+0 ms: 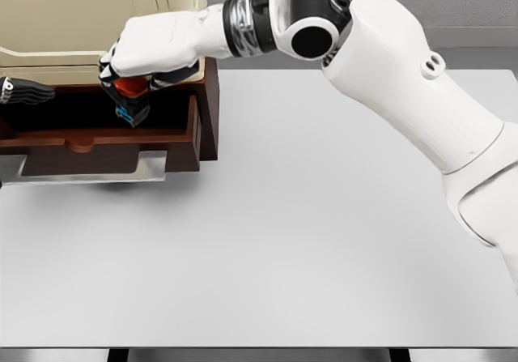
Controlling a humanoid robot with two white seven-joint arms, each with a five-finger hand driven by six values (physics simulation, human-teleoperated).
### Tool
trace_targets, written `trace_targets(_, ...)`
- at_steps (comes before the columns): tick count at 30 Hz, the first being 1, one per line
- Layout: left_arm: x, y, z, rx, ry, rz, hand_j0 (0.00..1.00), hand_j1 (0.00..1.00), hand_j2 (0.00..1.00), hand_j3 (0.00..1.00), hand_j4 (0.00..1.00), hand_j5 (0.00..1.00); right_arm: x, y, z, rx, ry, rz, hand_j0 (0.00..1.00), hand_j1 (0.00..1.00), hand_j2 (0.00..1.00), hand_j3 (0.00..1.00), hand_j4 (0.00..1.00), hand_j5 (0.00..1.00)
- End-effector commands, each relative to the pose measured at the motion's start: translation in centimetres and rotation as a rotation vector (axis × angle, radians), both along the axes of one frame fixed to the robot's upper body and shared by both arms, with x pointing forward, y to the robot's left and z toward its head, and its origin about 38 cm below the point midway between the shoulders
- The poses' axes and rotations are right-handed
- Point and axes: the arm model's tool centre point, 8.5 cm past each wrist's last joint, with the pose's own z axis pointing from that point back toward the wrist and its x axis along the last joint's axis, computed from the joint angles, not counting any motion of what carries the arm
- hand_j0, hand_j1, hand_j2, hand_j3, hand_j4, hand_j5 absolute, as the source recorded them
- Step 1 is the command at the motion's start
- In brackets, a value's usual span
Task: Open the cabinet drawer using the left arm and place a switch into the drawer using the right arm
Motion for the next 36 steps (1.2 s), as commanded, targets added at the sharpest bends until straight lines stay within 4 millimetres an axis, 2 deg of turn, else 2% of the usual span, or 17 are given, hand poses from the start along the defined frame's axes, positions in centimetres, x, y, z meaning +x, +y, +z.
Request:
trace_targets(1,0.0,0.0,0.0,-0.004,0.001,0.002,1.0,1.0,1.0,1.0,1.0,1.0,0.5,0.2,-0.6,-0.011,0.017,-0.017,0.39,0.39,0.39,0.39,0.39,0.39)
trace_targets(2,0.0,0.0,0.0,-0.004,0.001,0.002,1.0,1.0,1.0,1.0,1.0,1.0,0.7,0.2,-0.5,-0.012,0.017,-0.022,0.44,0.44,0.44,0.44,0.44,0.44)
trace_targets(3,0.0,0.0,0.0,-0.004,0.001,0.002,1.0,1.0,1.0,1.0,1.0,1.0,0.8,0.1,-0.5,-0.017,0.005,-0.03,0.77,0.77,0.77,0.77,0.77,0.77)
trace_targets(4,0.0,0.0,0.1,-0.004,-0.001,0.001,1.0,1.0,1.0,1.0,1.0,1.0,1.1,-0.1,-0.4,-0.03,-0.026,-0.047,1.0,1.0,1.0,1.0,1.0,1.0)
trace_targets(9,0.0,0.1,0.1,-0.002,-0.001,0.004,1.0,1.0,1.0,1.0,1.0,1.0,0.8,-0.1,0.4,-0.012,-0.039,-0.037,1.0,1.0,1.0,1.0,1.0,1.0)
trace_targets(11,-0.1,0.1,0.2,-0.001,-0.002,0.004,1.0,1.0,1.0,1.0,1.0,1.0,-1.3,-0.1,1.8,0.011,-0.092,0.023,1.0,1.0,1.0,1.0,1.0,1.0)
trace_targets(13,-0.1,0.1,0.2,-0.001,-0.002,0.004,1.0,1.0,1.0,1.0,1.0,1.0,-3.0,-4.0,2.5,-0.002,-0.169,0.039,1.0,1.0,1.0,1.0,1.0,1.0)
trace_targets(14,-0.1,0.1,0.2,-0.001,-0.004,0.003,1.0,1.0,1.0,1.0,1.0,1.0,-3.4,-6.9,4.4,0.022,-0.224,0.011,1.0,1.0,1.0,1.0,1.0,1.0)
trace_targets(15,0.0,0.1,0.2,-0.002,-0.005,0.002,1.0,1.0,1.0,1.0,1.0,1.0,-3.3,-11.4,5.4,0.073,-0.248,-0.061,1.0,1.0,1.0,1.0,1.0,1.0)
trace_targets(17,0.1,-0.1,0.2,-0.006,-0.008,-0.004,1.0,1.0,1.0,1.0,1.0,1.0,-4.0,-18.6,6.7,0.079,-0.235,-0.15,1.0,1.0,1.0,1.0,1.0,1.0)
trace_targets(18,0.2,-0.4,0.3,-0.014,-0.013,-0.01,1.0,1.0,1.0,1.0,1.0,1.0,-4.3,-22.8,5.9,0.061,-0.177,-0.213,1.0,1.0,1.0,1.0,1.0,1.0)
trace_targets(19,0.6,-0.9,0.3,-0.025,-0.017,-0.02,1.0,1.0,1.0,1.0,1.0,1.0,-4.8,-25.1,4.4,0.019,-0.146,-0.254,1.0,1.0,1.0,1.0,1.0,1.0)
trace_targets(20,1.2,-2.1,0.0,-0.054,-0.02,-0.049,1.0,1.0,1.0,1.0,1.0,1.0,-5.6,-29.1,1.5,-0.067,-0.089,-0.342,1.0,1.0,1.0,1.0,1.0,1.0)
trace_targets(23,2.5,-5.2,-0.6,-0.128,-0.049,-0.142,1.0,1.0,1.0,1.0,1.0,1.0,-7.7,-33.4,-4.5,-0.184,0.054,-0.423,1.0,1.0,1.0,1.0,1.0,1.0)
trace_targets(25,3.1,-8.1,-1.2,-0.205,-0.084,-0.247,1.0,1.0,1.0,1.0,1.0,1.0,-8.3,-34.5,-5.9,-0.215,0.092,-0.442,1.0,1.0,1.0,1.0,1.0,1.0)
trace_targets(29,3.4,-10.2,-1.5,-0.265,-0.123,-0.33,1.0,1.0,1.0,1.0,1.0,1.0,-8.7,-35.2,-6.1,-0.234,0.098,-0.454,1.0,1.0,1.0,1.0,1.0,1.0)
trace_targets(36,3.4,-10.8,-1.9,-0.28,-0.118,-0.346,1.0,1.0,1.0,1.0,1.0,1.0,-8.8,-35.2,-6.2,-0.235,0.103,-0.453,1.0,1.0,1.0,1.0,1.0,1.0)
